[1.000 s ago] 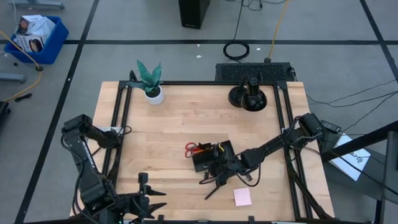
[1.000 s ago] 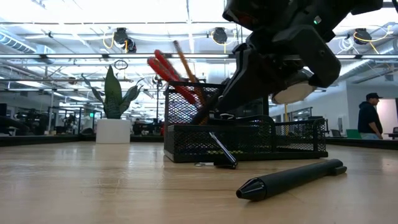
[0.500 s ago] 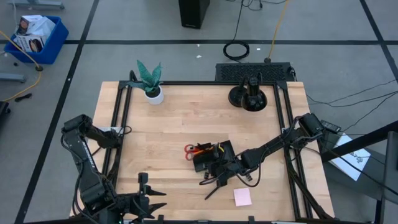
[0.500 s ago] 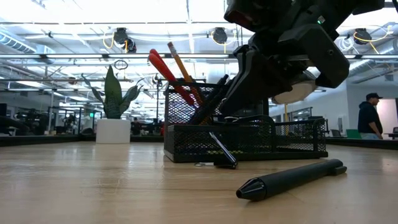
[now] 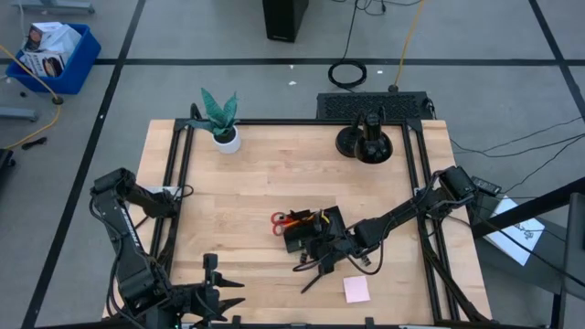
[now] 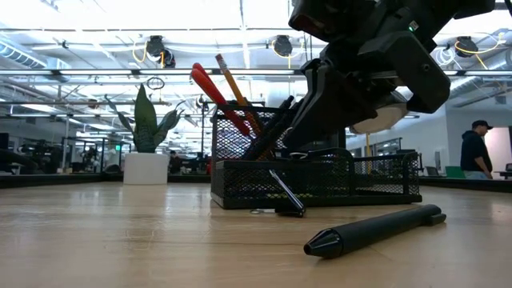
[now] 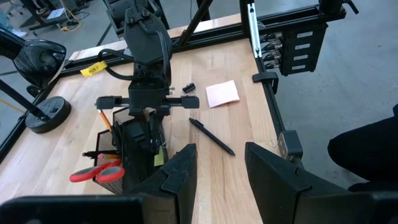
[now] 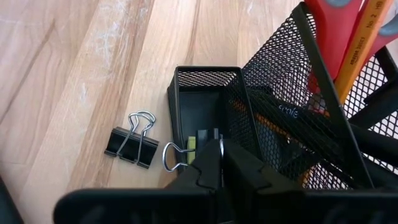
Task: Pick and place office supplies into organizer
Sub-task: Put the middle black binder clip into the black desk organizer
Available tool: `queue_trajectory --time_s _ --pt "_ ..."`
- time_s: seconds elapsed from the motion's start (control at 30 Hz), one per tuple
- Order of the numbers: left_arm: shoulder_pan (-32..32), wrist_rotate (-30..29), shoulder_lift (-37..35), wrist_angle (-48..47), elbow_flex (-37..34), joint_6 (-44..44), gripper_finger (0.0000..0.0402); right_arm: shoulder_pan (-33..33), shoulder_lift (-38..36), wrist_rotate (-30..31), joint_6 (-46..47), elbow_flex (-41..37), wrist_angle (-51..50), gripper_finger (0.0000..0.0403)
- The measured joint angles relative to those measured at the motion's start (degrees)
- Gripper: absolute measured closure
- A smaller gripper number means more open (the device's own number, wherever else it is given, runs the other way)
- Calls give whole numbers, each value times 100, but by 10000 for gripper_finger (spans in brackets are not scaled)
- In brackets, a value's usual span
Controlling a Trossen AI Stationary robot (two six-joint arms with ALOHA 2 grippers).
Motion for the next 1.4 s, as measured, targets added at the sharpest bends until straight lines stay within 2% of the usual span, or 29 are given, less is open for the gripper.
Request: queue_trajectory --time_s 0.83,1.4 --pt "0 1 -1 0 0 -13 261 -2 0 10 -2 0 -38 373" --pt "0 1 0 2 0 -13 261 -2 0 25 -85 0 -16 329"
